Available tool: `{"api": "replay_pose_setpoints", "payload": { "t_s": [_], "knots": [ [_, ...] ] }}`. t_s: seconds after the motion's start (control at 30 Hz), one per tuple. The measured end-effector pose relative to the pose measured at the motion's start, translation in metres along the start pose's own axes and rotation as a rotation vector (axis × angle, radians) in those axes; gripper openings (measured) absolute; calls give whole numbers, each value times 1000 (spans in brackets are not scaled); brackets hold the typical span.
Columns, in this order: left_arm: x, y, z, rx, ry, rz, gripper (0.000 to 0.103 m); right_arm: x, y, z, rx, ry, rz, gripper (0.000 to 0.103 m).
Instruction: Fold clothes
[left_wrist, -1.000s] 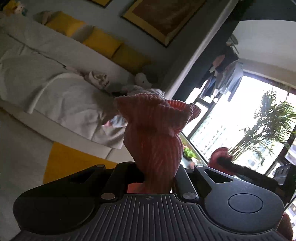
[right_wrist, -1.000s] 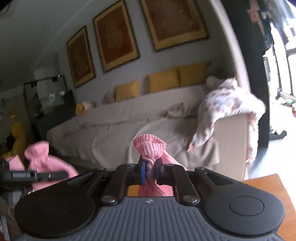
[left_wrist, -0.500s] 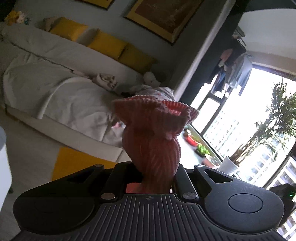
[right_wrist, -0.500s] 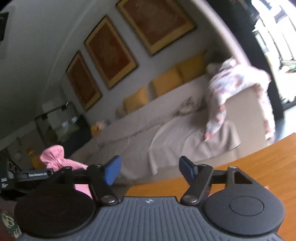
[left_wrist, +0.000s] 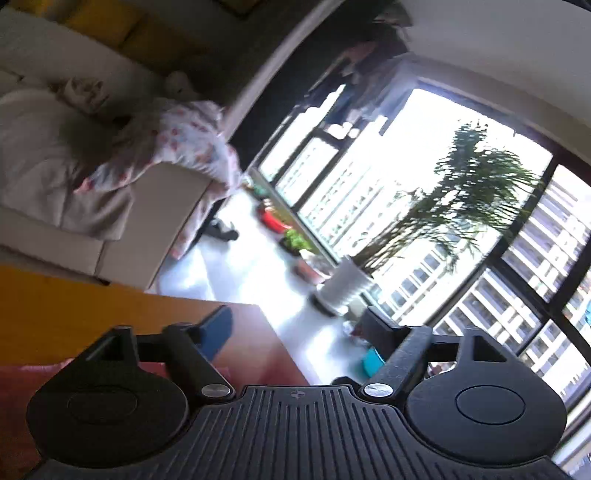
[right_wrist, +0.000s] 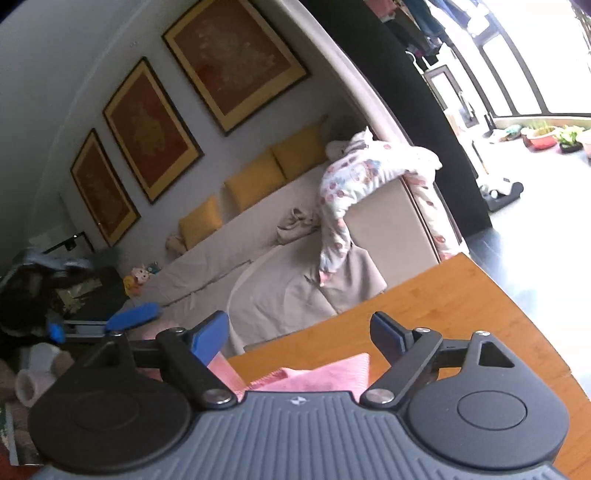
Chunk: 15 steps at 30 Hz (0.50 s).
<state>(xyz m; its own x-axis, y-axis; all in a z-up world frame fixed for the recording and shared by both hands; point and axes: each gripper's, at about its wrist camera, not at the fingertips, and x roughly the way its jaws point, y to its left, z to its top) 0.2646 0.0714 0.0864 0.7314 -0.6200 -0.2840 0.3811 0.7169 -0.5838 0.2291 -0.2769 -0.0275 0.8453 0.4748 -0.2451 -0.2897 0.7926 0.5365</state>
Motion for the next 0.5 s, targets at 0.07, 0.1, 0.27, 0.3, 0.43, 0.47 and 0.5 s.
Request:
{"api": "replay_pose_setpoints", "payload": {
  "t_s": [0.07,0.1,0.27,0.3,0.43,0.47,0.5],
  "knots": [
    [-13,5,-5,23,-7,31,95,8,3,-1,-13,26,3,84],
    [-20,10,-10,35,-3,55,96,13,7,-3,-23,44,9,84],
    [-55,32,-31,100,22,178,98,47,44,-31,-113,235,81,84],
    [-62,37,-35,113,27,203,98,54,51,-39,-145,274,80,84],
    [-90,55,-52,164,47,301,100,75,74,-74,-277,414,68,54],
    [-97,59,-56,177,52,326,100,76,79,-76,-288,417,69,34],
    [-97,61,-61,182,63,324,101,76,84,-76,-293,412,70,30]
  ]
}}
